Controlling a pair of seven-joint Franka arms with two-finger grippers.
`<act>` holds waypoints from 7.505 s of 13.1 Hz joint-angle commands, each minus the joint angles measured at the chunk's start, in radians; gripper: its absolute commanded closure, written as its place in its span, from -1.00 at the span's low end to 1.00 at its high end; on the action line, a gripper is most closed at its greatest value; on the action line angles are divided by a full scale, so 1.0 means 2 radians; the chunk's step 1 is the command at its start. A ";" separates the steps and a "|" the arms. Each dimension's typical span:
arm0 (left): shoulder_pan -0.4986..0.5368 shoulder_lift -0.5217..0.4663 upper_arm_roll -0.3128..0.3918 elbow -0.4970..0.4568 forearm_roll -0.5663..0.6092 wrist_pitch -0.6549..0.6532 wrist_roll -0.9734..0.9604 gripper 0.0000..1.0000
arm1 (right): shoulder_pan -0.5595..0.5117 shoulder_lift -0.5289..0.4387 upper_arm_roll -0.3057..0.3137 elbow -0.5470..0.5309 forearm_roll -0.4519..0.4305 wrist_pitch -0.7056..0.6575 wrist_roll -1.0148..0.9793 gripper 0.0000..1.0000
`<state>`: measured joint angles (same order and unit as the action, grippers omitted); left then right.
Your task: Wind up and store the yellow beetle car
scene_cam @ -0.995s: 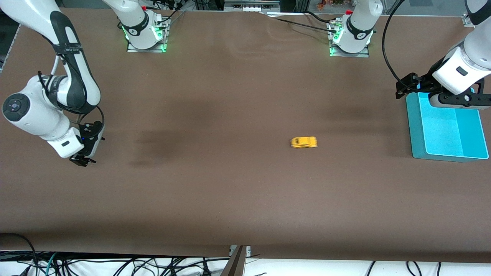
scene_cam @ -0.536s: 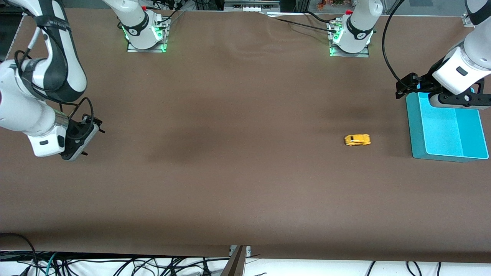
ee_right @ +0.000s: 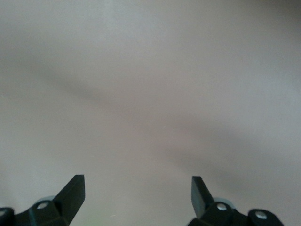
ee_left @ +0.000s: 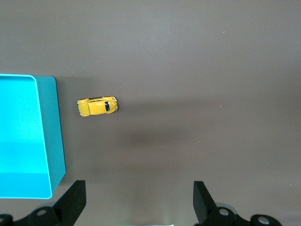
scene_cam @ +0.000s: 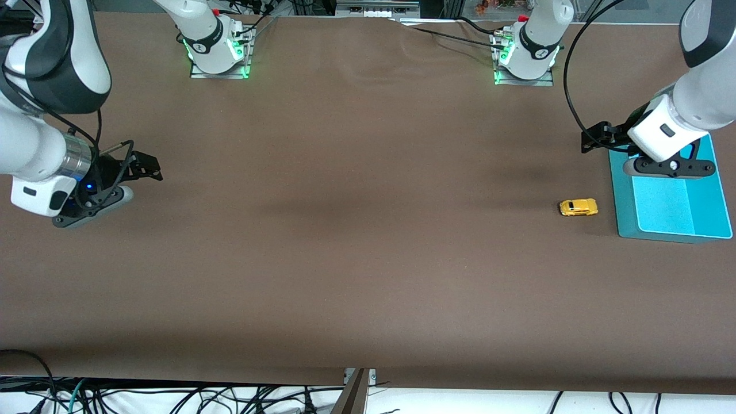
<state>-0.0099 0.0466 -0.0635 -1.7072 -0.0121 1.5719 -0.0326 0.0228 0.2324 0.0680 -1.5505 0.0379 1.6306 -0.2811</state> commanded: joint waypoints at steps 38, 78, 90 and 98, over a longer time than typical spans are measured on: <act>0.122 0.156 0.000 -0.267 0.067 0.510 0.770 0.58 | -0.007 -0.056 -0.059 0.025 -0.043 -0.059 0.127 -1.00; 0.384 0.134 -0.045 -0.252 0.166 0.441 1.003 -1.00 | -0.010 -0.055 -0.059 0.026 -0.043 -0.055 0.121 -1.00; 0.260 0.108 -0.138 0.020 0.094 0.121 0.786 -1.00 | -0.012 -0.055 -0.060 0.026 -0.041 -0.054 0.118 -1.00; 0.150 0.111 -0.131 0.091 0.060 0.064 0.504 -1.00 | -0.012 -0.055 -0.061 0.026 -0.040 -0.054 0.118 -1.00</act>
<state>0.3371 0.2517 -0.3443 -1.5886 0.1365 1.7376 1.0316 0.0034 0.1226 -0.0552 -1.5067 -0.0397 1.5219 -0.0418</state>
